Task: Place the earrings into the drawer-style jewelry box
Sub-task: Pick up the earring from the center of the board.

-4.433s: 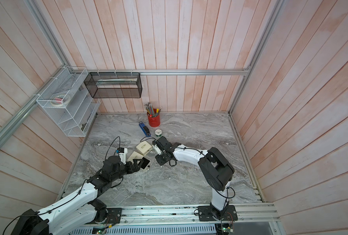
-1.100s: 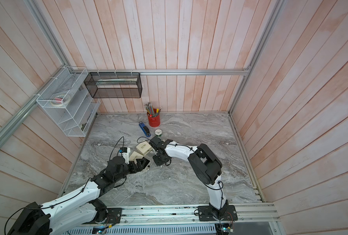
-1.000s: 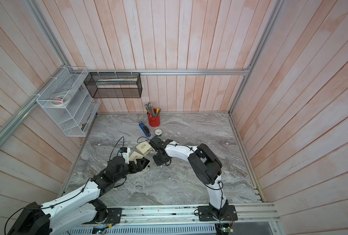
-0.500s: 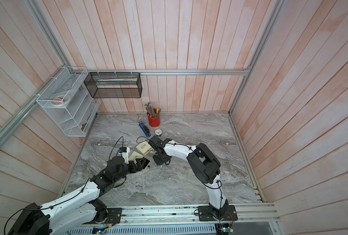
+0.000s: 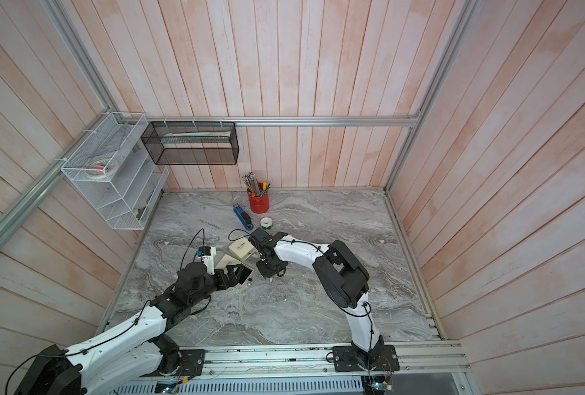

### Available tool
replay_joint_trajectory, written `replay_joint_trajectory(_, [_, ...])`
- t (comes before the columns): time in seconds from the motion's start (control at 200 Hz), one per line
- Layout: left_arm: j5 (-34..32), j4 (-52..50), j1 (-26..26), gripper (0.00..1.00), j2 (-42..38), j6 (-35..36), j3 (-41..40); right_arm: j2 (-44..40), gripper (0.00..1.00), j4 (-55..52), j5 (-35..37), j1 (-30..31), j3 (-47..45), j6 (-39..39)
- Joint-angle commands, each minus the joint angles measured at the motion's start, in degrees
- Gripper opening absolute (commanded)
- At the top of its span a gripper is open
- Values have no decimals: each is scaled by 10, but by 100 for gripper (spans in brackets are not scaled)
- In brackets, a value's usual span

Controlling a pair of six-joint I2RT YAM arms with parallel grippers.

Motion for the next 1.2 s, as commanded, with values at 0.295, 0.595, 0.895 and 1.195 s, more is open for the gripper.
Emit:
replay_joint_trajectory(0.295, [10, 8, 10, 100, -1, 6, -10, 14, 22, -26, 8, -5, -11, 3])
replay_joint_trajectory(0.595, [10, 9, 16, 100, -2, 6, -9, -3, 19, -13, -15, -8, -18, 8])
replay_joint_trajectory(0.895, [23, -12, 53, 100, -1, 25, 7, -66, 17, 25, -64, -18, -47, 21])
replay_joint_trajectory(1.195, [122, 19, 112, 100, 62, 38, 37, -146, 15, 207, -184, -19, -144, 54])
